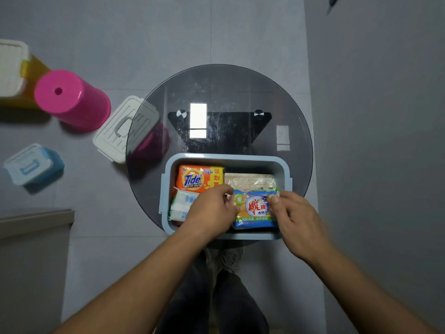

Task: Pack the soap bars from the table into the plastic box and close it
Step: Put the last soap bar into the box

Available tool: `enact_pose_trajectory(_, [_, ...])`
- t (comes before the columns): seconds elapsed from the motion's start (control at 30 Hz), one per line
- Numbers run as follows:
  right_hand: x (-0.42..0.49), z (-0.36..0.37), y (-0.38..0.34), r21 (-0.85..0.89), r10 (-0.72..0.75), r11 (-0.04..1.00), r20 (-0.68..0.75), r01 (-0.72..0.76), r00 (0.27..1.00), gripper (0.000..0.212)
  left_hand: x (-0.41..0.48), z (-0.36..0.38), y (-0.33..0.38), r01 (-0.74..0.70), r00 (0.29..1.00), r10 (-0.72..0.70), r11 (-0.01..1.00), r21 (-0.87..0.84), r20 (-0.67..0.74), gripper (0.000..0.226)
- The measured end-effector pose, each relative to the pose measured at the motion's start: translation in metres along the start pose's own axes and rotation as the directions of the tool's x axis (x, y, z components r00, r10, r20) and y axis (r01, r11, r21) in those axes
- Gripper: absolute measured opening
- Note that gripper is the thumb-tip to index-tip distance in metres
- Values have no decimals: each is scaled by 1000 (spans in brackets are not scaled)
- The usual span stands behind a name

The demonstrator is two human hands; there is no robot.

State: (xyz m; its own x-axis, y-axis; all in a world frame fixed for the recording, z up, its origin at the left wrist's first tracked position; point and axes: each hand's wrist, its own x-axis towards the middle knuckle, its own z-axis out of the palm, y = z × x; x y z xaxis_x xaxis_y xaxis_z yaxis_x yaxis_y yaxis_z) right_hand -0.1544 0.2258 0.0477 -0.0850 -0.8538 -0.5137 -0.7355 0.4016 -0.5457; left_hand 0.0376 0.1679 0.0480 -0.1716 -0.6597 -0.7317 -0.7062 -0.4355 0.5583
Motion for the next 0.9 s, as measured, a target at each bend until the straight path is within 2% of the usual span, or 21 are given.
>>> enact_pose_trajectory(0.07, [1,-3,-1,-10,-4,1000,5,4,1000,50,0,-1,1,12,1000,-12,1000,1,6,44])
enact_pose_trajectory(0.17, [1,-8,-8,109,7,994,-1,-6,1000,62,1,-1,2,25,1000,-25,1000,-11,9,40])
enact_pose_trajectory(0.3, [0,-8,-11,152,-13,988,-62,22,998,57,0,-2,2,-2,999,0,999,-37,-32,41])
enact_pose_trajectory(0.5, [12,-5,-10,3,-9,1000,-40,9,999,46,4,-4,7,0,1000,1,999,43,-25,51])
enact_pose_trajectory(0.57, [16,-8,-13,-37,0,999,-56,-2,998,48,2,-9,9,-4,1000,4,1000,25,3,57])
enact_pose_trajectory(0.63, [22,-15,-22,-37,-4,999,-122,-1,993,45,-1,-24,9,-5,1000,6,999,-53,5,53])
enact_pose_trajectory(0.7, [33,-22,-38,-14,-26,1000,-185,24,982,34,0,-46,3,-15,997,2,984,-178,-74,34])
enact_pose_trajectory(0.8, [57,-27,-76,28,-108,993,-209,116,972,20,10,-89,-17,-57,955,-64,918,-393,-290,13])
enact_pose_trajectory(0.9, [94,-20,-120,28,-189,980,-192,198,963,24,26,-134,-46,-78,888,-157,874,-479,-431,13])
